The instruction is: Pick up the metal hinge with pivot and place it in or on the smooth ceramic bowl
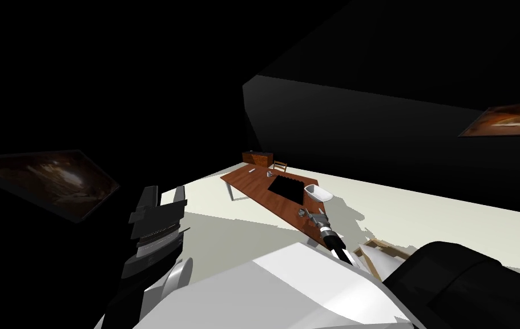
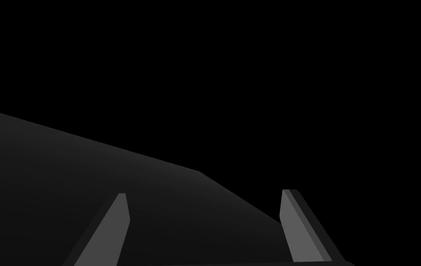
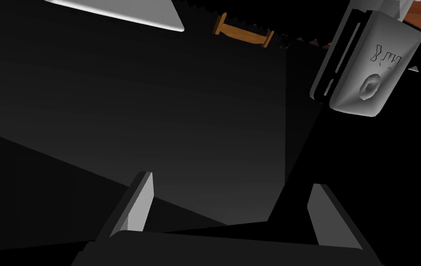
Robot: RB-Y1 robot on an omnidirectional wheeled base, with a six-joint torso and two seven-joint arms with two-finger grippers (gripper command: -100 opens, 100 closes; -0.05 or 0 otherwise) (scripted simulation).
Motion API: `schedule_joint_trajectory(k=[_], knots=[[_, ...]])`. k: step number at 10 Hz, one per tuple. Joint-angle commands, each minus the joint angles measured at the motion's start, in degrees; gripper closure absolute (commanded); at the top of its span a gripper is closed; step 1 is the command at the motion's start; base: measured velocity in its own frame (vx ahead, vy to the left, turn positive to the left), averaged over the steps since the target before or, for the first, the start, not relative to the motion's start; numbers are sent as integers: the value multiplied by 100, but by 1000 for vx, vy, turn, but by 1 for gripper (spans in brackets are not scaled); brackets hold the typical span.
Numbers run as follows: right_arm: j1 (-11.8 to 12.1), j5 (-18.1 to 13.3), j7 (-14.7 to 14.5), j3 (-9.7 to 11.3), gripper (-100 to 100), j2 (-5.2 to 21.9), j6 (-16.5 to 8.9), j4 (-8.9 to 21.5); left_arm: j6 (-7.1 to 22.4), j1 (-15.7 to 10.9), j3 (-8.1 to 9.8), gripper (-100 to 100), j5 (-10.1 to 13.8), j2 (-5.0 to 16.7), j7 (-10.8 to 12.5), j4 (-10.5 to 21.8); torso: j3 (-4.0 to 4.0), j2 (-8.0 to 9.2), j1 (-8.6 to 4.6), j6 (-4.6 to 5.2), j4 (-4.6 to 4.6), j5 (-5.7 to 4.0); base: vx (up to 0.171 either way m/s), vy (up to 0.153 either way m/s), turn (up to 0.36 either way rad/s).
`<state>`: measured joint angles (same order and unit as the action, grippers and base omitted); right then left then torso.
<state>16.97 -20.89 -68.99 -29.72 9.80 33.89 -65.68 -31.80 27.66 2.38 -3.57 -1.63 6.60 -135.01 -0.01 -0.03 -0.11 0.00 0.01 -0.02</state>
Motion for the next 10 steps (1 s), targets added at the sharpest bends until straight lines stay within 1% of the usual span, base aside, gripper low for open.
schedule_joint_trajectory(k=[1, 2, 3, 5, 6, 8, 10], knots=[[-5, -73, -210, -36, -100, -47, 73, 131, 0, 0, 0, 0, 0, 0, 0, 0, 0, 0, 0, 0, 0, 0, 1, -26, 43], [-38, -187, -397, -85, -100, -100, 146, 322, 0, 0, 0, 0, 0, 0, 0, 0, 0, 0, 0, 2, 0, 0, 5, -27, 45], [-38, -187, -417, -85, -100, -100, 146, 322, 0, 0, 0, 0, 0, 0, 0, 0, -1, -1, 0, 2, 0, 0, 3, -24, 40], [-104, -393, -783, -173, -100, -226, 282, 646, 0, 0, 0, 0, 0, 0, 0, 0, -1, -1, 0, 2, 0, 0, 10, -38, 79], [-104, -393, -788, -173, -100, -226, 282, 661, 0, 0, 0, 0, 0, 0, 0, 0, -3, -5, -6, 1, -1, -1, 15, -41, 26], [-169, -567, -1095, -247, -100, -378, 397, 937, 0, 0, 0, 0, 0, 0, 0, 0, -3, -6, -5, 1, -1, -1, 20, -49, 63], [-224, -703, -1330, -305, -100, -559, 488, 1145, 0, 1, 1, 0, 0, 0, 0, 0, -7, -13, -13, 1, -3, -3, 33, -70, 58]])
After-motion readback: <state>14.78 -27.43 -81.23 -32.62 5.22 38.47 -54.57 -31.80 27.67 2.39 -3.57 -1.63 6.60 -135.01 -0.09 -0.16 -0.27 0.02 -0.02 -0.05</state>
